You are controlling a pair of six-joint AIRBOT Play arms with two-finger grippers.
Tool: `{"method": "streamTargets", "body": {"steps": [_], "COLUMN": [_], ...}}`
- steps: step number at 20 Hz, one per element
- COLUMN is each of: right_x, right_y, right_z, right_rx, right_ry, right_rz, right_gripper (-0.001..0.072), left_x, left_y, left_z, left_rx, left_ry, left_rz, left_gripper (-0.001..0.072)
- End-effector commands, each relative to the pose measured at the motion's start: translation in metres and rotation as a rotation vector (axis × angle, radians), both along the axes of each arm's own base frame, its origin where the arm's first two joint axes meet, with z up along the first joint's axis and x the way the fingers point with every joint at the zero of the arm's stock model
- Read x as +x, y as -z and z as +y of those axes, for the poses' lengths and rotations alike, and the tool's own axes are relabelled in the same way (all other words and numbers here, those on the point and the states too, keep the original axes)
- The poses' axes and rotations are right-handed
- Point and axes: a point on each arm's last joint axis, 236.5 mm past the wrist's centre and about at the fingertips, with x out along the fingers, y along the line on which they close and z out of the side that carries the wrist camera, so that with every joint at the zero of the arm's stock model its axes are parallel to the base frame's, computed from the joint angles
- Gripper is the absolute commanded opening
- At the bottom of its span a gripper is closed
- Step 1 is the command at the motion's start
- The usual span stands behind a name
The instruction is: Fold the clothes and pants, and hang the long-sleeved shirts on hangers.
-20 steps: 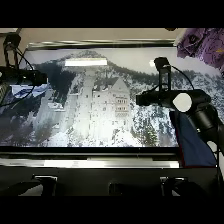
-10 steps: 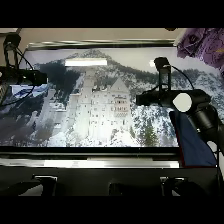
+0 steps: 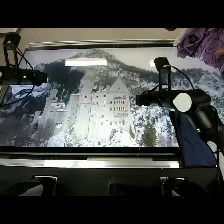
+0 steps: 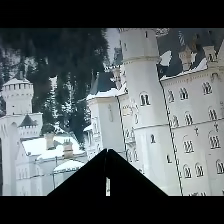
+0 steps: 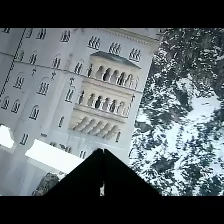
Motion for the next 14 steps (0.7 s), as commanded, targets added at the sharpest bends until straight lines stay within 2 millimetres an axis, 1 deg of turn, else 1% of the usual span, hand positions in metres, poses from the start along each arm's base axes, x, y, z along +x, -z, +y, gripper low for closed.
{"method": "streamTargets", "body": {"steps": [1, 3, 7, 8, 9, 10, 11, 12, 13, 14], "right_x": [0.0, 0.0, 0.0, 0.0, 0.0, 0.0, 0.0, 0.0, 0.0, 0.0], "right_y": [0.0, 0.0, -0.001, -0.001, 0.0, -0.001, -0.001, 0.0, -0.001, 0.0], "right_z": [0.0, 0.0, 0.001, 0.001, 0.0, 0.001, 0.001, 0.0, 0.001, 0.0], "right_rx": [0.0, 0.0, 0.0, 0.001, 0.0, 0.0, 0.001, 0.0, 0.001, 0.0], "right_ry": [-0.001, -0.001, -0.001, -0.001, -0.001, -0.001, -0.001, -0.001, -0.001, -0.001], "right_rz": [-0.001, -0.001, -0.001, -0.001, -0.001, -0.001, -0.001, -0.001, -0.001, -0.001], "right_gripper": [0.0035, 0.0035, 0.0035, 0.0035, 0.0035, 0.0035, 0.0035, 0.0035, 0.0035, 0.0035], "left_x": [0.006, 0.01, 0.014, 0.016, 0.017, 0.019, 0.024, 0.029, 0.035, 0.042], "left_y": [-0.005, -0.007, 0.013, 0.021, 0.031, 0.04, 0.05, 0.06, 0.073, 0.084], "left_z": [0.0, 0.0, 0.0, 0.0, 0.0, 0.004, 0.018, 0.041, 0.07, 0.095], "left_rx": [-0.003, -0.004, -0.001, -0.001, -0.012, -0.049, -0.077, -0.077, -0.066, -0.057], "left_ry": [-0.004, -0.006, -0.005, -0.006, -0.019, -0.09, -0.204, -0.313, -0.407, -0.459], "left_rz": [-0.031, -0.05, -0.001, 0.017, 0.044, 0.075, 0.097, 0.109, 0.121, 0.137], "left_gripper": [0.0022, 0.0022, 0.0022, 0.007, 0.0345, 0.072, 0.072, 0.072, 0.072, 0.072]}}
